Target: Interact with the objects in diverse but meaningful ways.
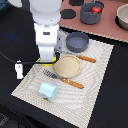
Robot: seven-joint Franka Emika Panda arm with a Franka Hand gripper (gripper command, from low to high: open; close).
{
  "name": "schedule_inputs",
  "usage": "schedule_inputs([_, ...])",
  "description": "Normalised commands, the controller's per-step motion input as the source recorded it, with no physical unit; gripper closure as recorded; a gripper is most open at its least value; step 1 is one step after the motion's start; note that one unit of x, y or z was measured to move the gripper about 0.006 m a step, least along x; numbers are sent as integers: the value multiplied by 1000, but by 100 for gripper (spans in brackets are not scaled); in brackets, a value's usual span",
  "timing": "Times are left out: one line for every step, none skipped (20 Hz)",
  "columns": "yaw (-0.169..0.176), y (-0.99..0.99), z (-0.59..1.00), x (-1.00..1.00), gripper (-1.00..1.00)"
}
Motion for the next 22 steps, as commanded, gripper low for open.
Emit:
schedule_inputs([27,-51,-223,-126,-100])
schedule_inputs([27,-63,-214,-123,-100])
schedule_inputs([25,-60,-220,-129,-100])
schedule_inputs([25,-71,-249,-129,-100])
schedule_inputs([27,-54,-249,-131,-100])
schedule_inputs([28,-43,-249,-129,-100])
schedule_inputs([29,-46,-260,-140,-100])
schedule_inputs([29,-46,-274,-151,-100])
schedule_inputs([28,-63,-294,-183,-100])
schedule_inputs([26,-57,-314,-180,-100])
schedule_inputs([26,-43,-297,-166,-100])
schedule_inputs([26,-46,-297,-171,-100])
schedule_inputs([25,-31,-303,-163,-100])
schedule_inputs([25,-26,-311,-154,-100])
schedule_inputs([24,-14,-309,-160,-100])
schedule_inputs([23,-11,-320,-160,-100])
schedule_inputs([24,-14,-303,-160,-100])
schedule_inputs([21,-26,-291,-177,-100])
schedule_inputs([20,-17,-280,-183,-100])
schedule_inputs([21,-6,-266,-174,-100])
schedule_inputs([21,-9,-263,-171,-100])
schedule_inputs([21,-29,-263,-186,-100])
